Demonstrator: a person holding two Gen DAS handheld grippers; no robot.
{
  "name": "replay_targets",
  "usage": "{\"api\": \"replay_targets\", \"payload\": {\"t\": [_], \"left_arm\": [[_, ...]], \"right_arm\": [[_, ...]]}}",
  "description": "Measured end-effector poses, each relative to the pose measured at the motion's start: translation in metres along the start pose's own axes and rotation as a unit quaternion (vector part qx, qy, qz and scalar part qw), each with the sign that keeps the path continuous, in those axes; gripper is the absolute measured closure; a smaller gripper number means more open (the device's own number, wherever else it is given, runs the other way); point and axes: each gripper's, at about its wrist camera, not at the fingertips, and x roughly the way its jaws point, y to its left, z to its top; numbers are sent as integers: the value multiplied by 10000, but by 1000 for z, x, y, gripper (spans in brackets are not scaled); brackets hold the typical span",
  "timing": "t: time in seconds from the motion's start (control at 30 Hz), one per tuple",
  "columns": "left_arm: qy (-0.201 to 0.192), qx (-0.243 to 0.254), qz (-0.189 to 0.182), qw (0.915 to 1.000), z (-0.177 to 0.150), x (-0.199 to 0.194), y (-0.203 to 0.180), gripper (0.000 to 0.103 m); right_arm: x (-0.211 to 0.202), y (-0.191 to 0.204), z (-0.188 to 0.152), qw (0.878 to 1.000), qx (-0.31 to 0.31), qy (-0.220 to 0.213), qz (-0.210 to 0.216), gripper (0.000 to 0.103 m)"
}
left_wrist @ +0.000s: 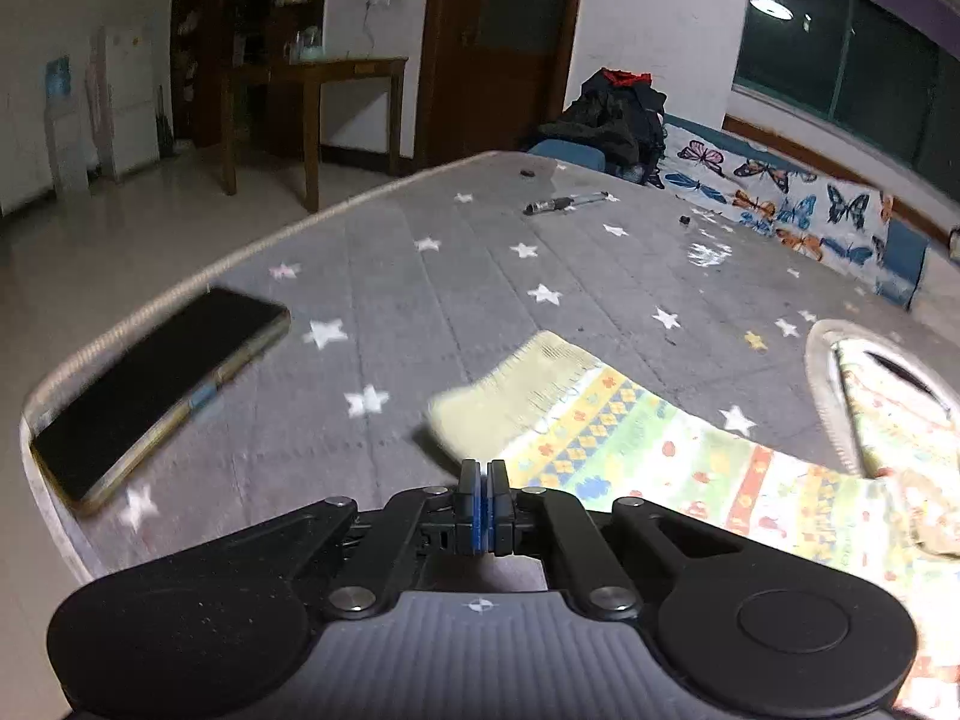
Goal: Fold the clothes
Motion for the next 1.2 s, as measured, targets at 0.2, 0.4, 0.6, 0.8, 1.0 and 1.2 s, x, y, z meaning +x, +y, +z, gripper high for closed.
{"api": "replay_targets", "payload": {"t": [0.2, 0.4, 0.6, 0.8, 1.0, 1.2], "left_arm": [[21, 242, 98, 9997, 9, 13, -6, 101], [-109, 419, -306, 9986, 14, -11, -29, 100], [47, 969, -1782, 9792, 6, -42, -86, 100], [302, 1577, -2616, 9517, -17, -48, -139, 99], [568, 1889, -2791, 9398, -40, -41, -157, 99], [621, 2050, -2767, 9368, -47, -38, -157, 99]], "right_arm": [[-2, 1, -2, 10000, -12, -6, 49, 33], [-15, 4, -4, 9998, -80, -32, 198, 33], [-36, 29, -3, 9969, -343, -175, 681, 33], [-54, 62, -5, 9884, -586, -243, 1382, 33], [-58, 81, -18, 9840, -795, -156, 1587, 33], [-59, 74, -27, 9837, -704, -40, 1655, 33]]}}
